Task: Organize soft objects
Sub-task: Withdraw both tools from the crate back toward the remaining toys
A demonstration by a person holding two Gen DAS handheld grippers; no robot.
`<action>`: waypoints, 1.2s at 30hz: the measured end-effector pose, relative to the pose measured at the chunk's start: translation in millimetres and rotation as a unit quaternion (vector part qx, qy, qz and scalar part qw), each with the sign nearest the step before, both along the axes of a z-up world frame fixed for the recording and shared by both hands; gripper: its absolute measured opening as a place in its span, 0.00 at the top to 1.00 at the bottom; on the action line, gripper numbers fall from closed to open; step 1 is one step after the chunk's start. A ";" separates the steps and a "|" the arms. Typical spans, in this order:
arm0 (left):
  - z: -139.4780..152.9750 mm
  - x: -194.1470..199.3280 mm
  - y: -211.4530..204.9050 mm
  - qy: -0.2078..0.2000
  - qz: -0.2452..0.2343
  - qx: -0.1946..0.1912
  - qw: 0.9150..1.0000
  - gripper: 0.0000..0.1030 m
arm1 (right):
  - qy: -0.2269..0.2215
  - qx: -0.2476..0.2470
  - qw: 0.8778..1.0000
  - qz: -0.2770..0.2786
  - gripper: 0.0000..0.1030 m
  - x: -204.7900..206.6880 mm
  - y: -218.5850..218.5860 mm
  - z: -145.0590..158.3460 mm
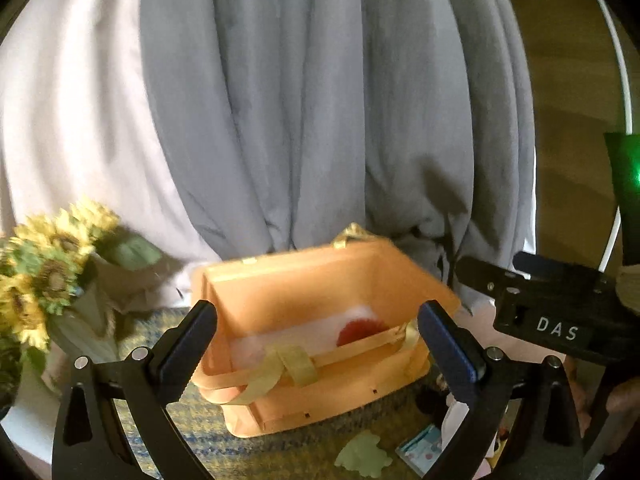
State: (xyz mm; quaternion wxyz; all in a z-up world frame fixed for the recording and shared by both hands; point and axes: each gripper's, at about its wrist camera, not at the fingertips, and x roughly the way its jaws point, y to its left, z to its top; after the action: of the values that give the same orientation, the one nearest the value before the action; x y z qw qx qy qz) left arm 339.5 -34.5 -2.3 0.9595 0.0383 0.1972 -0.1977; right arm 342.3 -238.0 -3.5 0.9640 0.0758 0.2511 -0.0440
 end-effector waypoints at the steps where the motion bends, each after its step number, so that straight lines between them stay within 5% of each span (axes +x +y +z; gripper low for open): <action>1: 1.1 -5.2 0.2 -0.005 0.004 0.000 1.000 0.01 | -0.004 0.002 1.000 -0.001 0.18 -5.1 -1.3 0.5; 14: -10.6 -76.8 -6.4 -0.018 0.051 0.013 0.998 0.01 | -0.021 -0.027 0.999 0.006 0.18 -65.9 -13.9 -4.3; 22: -35.7 -110.8 -11.9 0.017 0.060 0.028 0.998 0.01 | -0.017 -0.046 0.999 0.014 0.18 -100.4 -18.6 -17.1; 36: -93.5 -132.4 -23.6 0.109 0.077 0.054 0.990 0.09 | 0.059 -0.033 0.994 0.081 0.19 -117.4 -19.7 -76.2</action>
State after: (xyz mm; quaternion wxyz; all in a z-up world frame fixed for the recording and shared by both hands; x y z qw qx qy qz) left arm 207.1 -58.1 -95.8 0.9410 0.0529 0.3138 -0.1153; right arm 224.9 -257.6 -79.8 0.9499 0.0203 0.3113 0.0211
